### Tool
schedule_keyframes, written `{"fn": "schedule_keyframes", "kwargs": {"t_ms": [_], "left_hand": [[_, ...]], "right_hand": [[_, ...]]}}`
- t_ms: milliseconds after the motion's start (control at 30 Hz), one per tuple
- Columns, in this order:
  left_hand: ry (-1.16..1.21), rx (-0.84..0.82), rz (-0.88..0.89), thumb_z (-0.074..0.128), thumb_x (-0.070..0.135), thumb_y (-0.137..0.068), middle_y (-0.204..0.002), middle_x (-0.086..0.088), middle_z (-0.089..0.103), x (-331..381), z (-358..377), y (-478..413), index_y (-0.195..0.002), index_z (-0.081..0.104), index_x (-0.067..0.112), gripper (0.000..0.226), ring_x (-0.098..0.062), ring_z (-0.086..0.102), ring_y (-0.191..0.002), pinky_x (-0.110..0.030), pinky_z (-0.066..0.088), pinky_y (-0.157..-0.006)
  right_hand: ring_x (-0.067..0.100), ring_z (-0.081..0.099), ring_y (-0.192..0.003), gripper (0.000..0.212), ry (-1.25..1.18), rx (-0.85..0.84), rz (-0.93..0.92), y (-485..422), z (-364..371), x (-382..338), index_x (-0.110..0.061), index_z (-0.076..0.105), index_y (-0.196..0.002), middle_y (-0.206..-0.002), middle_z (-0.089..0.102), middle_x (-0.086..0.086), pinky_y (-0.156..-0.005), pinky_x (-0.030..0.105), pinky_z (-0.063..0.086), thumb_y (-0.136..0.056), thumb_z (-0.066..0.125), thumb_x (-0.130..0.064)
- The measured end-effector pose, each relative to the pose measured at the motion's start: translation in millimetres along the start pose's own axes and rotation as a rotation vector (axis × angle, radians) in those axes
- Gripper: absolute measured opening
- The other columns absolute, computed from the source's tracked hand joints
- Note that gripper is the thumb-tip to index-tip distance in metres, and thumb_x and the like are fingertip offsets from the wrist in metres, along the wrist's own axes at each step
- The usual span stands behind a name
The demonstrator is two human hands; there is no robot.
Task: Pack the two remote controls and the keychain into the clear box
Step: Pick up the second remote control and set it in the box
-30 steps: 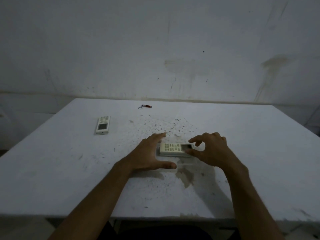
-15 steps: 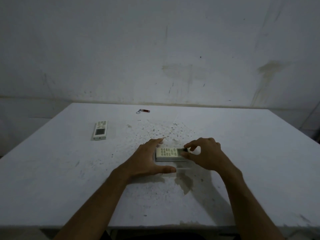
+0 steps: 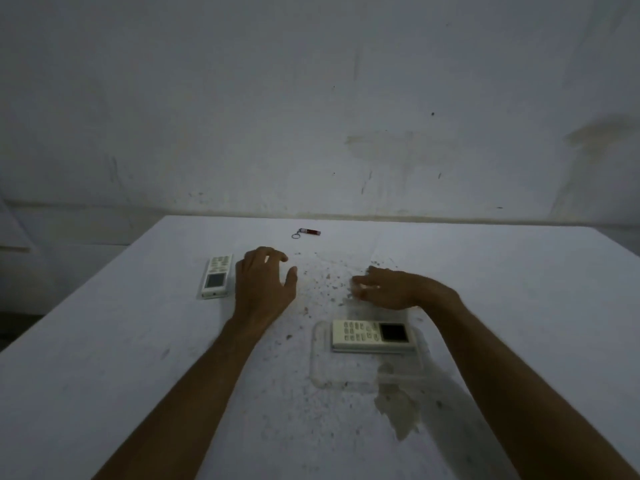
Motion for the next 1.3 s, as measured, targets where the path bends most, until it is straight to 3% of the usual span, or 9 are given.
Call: {"fn": "schedule_keyframes", "kwargs": {"t_ms": [133, 267, 367, 467, 567, 667, 867, 967, 1300], "left_hand": [[-0.283, 0.077, -0.137, 0.067, 0.045, -0.086, -0.141, -0.021, 0.057, -28.5, -3.9, -0.4, -0.130, 0.063, 0.011, 0.056, -0.043, 0.041, -0.138, -0.056, 0.030, -0.112], [-0.333, -0.094, -0.467, 0.057, 0.050, -0.093, -0.154, -0.029, 0.035, -65.7, -2.1, 10.1, -0.145, 0.050, 0.022, 0.060, -0.050, 0.030, -0.141, -0.056, 0.022, -0.116], [-0.259, -0.093, -0.499, 0.053, 0.033, -0.096, -0.142, -0.027, 0.044, -77.4, 0.1, 15.7, -0.133, 0.066, 0.024, 0.040, -0.045, 0.040, -0.127, -0.049, 0.026, -0.109], [-0.191, -0.094, -0.495, 0.052, 0.016, -0.095, -0.142, -0.024, 0.044, -79.6, 1.4, 14.3, -0.133, 0.067, 0.024, 0.043, -0.044, 0.039, -0.126, -0.048, 0.026, -0.110], [-0.112, -0.070, -0.459, 0.052, 0.007, -0.094, -0.144, -0.023, 0.044, -74.5, -0.7, 13.9, -0.137, 0.064, 0.026, 0.049, -0.044, 0.039, -0.127, -0.050, 0.028, -0.111], [0.126, -0.011, -0.289, 0.050, 0.005, -0.098, -0.145, -0.019, 0.047, -55.3, -4.1, 10.4, -0.140, 0.061, 0.030, 0.050, -0.038, 0.044, -0.129, -0.046, 0.037, -0.113], [0.817, -0.177, -0.077, 0.061, 0.013, -0.100, -0.142, 0.000, 0.055, 14.7, -12.4, 22.0, -0.148, 0.043, 0.038, 0.057, -0.013, 0.057, -0.126, -0.026, 0.055, -0.098], [0.898, -0.150, 0.020, 0.069, 0.014, -0.096, -0.135, 0.003, 0.060, 45.2, -20.0, 29.7, -0.152, 0.038, 0.025, 0.065, -0.009, 0.062, -0.122, -0.023, 0.058, -0.090], [0.923, -0.181, 0.092, 0.076, 0.031, -0.090, -0.141, 0.009, 0.059, 86.3, -19.9, 53.7, -0.147, 0.045, 0.023, 0.066, -0.013, 0.060, -0.127, -0.030, 0.060, -0.092]], "right_hand": [[0.036, -0.006, -0.156, 0.075, 0.099, -0.121, 0.056, -15.8, 9.6, 10.9, -0.043, 0.001, -0.159, -0.170, -0.011, 0.005, -0.122, 0.057, 0.003, -0.096, 0.031, -0.071], [0.032, 0.008, -0.156, 0.075, 0.153, -0.104, 0.020, -21.8, 4.3, 13.1, -0.041, 0.004, -0.160, -0.170, -0.007, 0.006, -0.123, 0.050, 0.009, -0.097, 0.035, -0.068], [0.031, 0.011, -0.156, 0.075, 0.161, -0.085, 0.022, -22.5, 4.2, 12.2, -0.040, 0.007, -0.160, -0.170, -0.004, 0.008, -0.124, 0.047, 0.011, -0.097, 0.035, -0.068], [0.029, 0.010, -0.156, 0.072, 0.112, -0.054, 0.031, -18.6, 3.6, 9.4, -0.039, 0.012, -0.160, -0.171, 0.000, 0.007, -0.124, 0.047, 0.009, -0.097, 0.030, -0.069], [0.029, 0.013, -0.156, 0.065, 0.009, -0.016, 0.027, -11.8, 2.3, 3.0, -0.033, 0.021, -0.160, -0.170, 0.009, 0.010, -0.124, 0.045, 0.008, -0.102, 0.023, -0.063], [0.030, 0.034, -0.147, 0.056, -0.165, 0.059, 0.002, -0.8, 1.8, 2.8, -0.018, 0.045, -0.151, -0.161, 0.035, 0.014, -0.118, 0.040, 0.024, -0.107, 0.030, -0.049], [0.012, 0.062, -0.120, 0.037, -0.485, 0.512, -0.095, 33.3, -20.2, 21.1, -0.022, 0.067, -0.130, -0.131, 0.068, -0.004, -0.107, 0.037, 0.046, -0.102, 0.052, -0.041], [0.000, 0.065, -0.106, 0.037, -0.645, 0.583, -0.142, 59.6, -31.5, 21.7, -0.026, 0.065, -0.130, -0.120, 0.070, -0.012, -0.099, 0.032, 0.052, -0.100, 0.054, -0.043], [0.013, 0.075, -0.097, 0.036, -1.032, 0.599, -0.191, 74.2, -9.5, -24.8, -0.014, 0.067, -0.124, -0.111, 0.077, -0.002, -0.090, 0.038, 0.061, -0.097, 0.062, -0.037]]}}
Point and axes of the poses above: each hand's wrist, its own y-axis away from the middle knuckle, its own z-axis out of the palm, x = y × z, the point moved 6 cm from there along -y, towards the middle knuckle
